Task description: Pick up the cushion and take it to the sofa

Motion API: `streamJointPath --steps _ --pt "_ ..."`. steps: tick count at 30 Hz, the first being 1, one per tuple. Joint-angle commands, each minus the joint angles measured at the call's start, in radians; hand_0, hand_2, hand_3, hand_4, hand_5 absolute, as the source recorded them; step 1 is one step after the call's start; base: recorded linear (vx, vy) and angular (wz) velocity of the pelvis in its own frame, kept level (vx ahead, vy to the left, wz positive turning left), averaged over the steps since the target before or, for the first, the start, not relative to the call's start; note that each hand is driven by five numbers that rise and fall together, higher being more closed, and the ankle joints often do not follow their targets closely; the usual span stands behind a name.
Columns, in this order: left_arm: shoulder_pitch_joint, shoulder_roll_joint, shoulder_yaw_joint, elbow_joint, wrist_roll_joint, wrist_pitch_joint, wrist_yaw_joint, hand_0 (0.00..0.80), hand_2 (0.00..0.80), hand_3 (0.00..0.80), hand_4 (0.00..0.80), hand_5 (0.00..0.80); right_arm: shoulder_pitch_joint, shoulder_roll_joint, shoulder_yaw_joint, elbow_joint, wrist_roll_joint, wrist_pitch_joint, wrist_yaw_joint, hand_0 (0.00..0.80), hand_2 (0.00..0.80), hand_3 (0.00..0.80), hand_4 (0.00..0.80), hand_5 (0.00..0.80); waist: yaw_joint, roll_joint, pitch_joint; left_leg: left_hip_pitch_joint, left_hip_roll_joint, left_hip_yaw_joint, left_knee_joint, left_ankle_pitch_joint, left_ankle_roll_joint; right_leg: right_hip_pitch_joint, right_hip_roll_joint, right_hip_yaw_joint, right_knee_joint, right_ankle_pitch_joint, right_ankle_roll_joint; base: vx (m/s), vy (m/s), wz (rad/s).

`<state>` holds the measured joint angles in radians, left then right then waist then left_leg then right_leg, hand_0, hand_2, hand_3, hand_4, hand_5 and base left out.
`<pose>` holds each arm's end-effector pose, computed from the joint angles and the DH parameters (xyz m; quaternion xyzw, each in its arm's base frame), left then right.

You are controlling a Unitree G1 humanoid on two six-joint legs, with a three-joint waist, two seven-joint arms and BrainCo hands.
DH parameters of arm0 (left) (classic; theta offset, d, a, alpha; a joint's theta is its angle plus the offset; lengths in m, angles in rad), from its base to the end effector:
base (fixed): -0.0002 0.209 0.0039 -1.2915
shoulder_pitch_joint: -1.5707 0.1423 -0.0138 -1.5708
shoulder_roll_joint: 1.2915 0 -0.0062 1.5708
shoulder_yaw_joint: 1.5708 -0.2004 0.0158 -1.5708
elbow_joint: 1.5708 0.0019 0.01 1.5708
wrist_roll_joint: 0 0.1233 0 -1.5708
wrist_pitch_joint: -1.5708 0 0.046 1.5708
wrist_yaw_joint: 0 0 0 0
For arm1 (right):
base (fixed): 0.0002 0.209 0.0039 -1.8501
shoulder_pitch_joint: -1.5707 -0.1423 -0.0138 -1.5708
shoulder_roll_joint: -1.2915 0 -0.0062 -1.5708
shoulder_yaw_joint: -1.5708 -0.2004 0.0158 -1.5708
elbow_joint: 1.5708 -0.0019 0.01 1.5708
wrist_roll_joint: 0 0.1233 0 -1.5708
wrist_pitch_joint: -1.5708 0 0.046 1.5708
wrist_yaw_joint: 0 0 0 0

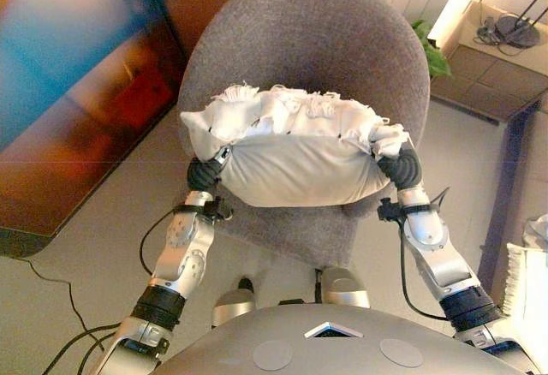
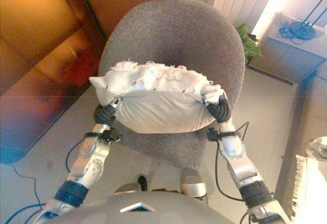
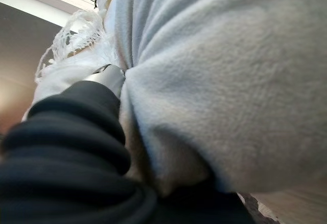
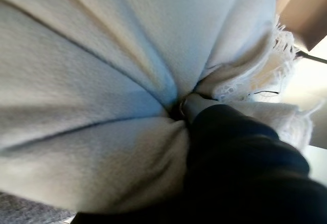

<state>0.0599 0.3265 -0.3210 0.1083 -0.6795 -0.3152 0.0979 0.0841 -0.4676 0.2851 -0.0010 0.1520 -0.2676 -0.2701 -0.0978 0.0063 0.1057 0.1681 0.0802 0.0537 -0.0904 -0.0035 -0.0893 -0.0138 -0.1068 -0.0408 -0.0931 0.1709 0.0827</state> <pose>0.1658 0.1743 0.0062 -0.1825 0.0054 -0.0255 0.9829 0.1622 -0.1965 0.0256 -0.1231 -0.0640 0.0160 0.9902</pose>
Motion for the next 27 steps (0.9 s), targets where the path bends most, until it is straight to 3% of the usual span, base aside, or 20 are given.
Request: streamJointPath --steps 1,10,15,27 --pt "-0.178 -0.03 -0.013 -0.001 0.094 -0.099 -0.021 0.8 0.8 0.8 0.8 0.8 -0.152 0.071 0.066 -0.022 0.039 -0.039 0.015 0.8 0.8 0.8 0.8 0.8 0.006 -0.038 -0.026 0.068 -0.007 0.014 0.071 -0.159 0.041 -0.003 -0.059 0.006 0.01 -0.039 0.07 0.128 -0.057 -0.05" --pt "-0.346 -0.077 -0.064 0.187 0.143 -0.136 0.037 0.8 0.8 0.8 0.8 0.8 -0.363 0.147 0.123 0.193 0.05 -0.026 -0.024 0.8 0.8 0.8 0.8 0.8 -0.007 -0.029 0.046 0.023 0.003 0.014 0.097 -0.164 0.038 -0.114 -0.059 0.012 0.061 -0.023 0.073 -0.007 -0.084 -0.01" --pt "-0.532 -0.121 -0.102 0.314 0.189 -0.184 0.096 0.8 0.8 0.8 0.8 0.8 -0.596 0.186 0.147 0.326 0.084 -0.019 -0.062 0.8 0.8 0.8 0.8 0.8 -0.019 -0.023 0.149 -0.068 0.005 -0.002 0.125 -0.154 0.032 -0.209 -0.05 0.014 0.1 -0.027 0.061 -0.285 -0.058 0.06" --pt "-0.865 -0.159 -0.116 0.673 0.201 -0.175 0.262 0.8 0.8 0.8 0.8 0.8 -0.874 0.199 0.186 0.611 0.258 0.0 -0.093 0.8 0.8 0.8 0.8 0.8 -0.051 -0.009 0.313 -0.212 0.027 0.013 0.115 -0.085 -0.011 -0.34 -0.025 0.001 0.131 -0.024 0.026 -0.121 -0.04 0.02"
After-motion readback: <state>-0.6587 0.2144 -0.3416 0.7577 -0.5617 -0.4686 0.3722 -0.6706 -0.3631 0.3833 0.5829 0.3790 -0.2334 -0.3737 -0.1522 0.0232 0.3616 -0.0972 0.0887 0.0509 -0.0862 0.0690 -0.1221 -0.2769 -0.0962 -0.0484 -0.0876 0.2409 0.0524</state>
